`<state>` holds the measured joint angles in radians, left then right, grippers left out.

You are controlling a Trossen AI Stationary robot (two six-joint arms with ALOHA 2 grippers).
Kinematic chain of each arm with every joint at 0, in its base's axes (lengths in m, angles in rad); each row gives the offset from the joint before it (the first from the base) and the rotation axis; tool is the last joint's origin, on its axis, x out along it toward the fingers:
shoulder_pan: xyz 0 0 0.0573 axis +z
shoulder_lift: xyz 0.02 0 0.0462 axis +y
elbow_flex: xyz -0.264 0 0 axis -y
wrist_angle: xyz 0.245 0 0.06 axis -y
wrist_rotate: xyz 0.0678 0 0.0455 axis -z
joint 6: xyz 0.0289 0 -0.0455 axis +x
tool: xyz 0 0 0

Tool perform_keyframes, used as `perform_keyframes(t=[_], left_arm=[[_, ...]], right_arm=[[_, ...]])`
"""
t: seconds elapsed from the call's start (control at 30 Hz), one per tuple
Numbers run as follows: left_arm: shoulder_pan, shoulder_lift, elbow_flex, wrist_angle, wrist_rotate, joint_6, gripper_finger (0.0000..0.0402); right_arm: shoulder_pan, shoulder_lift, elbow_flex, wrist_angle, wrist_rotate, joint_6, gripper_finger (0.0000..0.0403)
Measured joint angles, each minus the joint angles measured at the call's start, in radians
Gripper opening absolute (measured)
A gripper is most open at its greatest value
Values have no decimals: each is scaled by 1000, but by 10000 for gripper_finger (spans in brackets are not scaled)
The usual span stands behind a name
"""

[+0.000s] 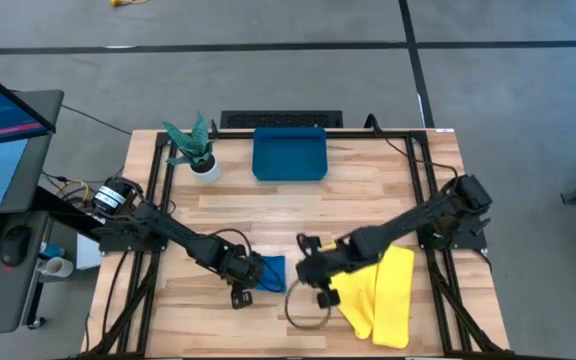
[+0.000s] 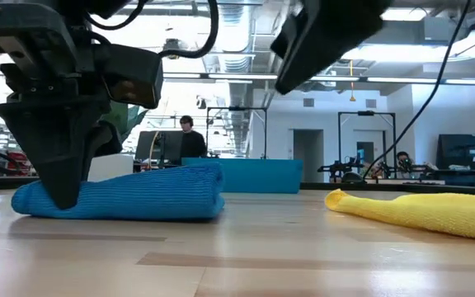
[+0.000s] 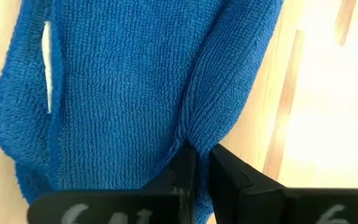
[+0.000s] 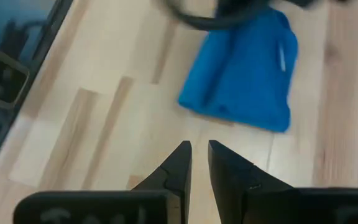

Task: Roll microfiber towels into tight, uniform cylinder then place into a basket
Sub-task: Roll the blue microfiber towel

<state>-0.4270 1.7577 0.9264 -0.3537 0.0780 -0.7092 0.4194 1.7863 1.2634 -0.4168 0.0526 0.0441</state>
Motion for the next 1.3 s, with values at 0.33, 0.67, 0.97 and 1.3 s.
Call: perform_keyframes(t=[0.33, 0.67, 0.97, 1.3], left_arm=[[19, 3, -1, 68, 0, -11, 12], [60, 3, -1, 81, -5, 29, 12], [70, 2, -1, 81, -6, 43, 12], [70, 1, 0, 81, -7, 35, 12]], right_arm=[[66, 133, 1, 213, 32, -328, 77], [19, 244, -1, 313, 78, -335, 80], [14, 250, 1, 336, 58, -341, 142], [-25, 250, 1, 270, 53, -306, 205]])
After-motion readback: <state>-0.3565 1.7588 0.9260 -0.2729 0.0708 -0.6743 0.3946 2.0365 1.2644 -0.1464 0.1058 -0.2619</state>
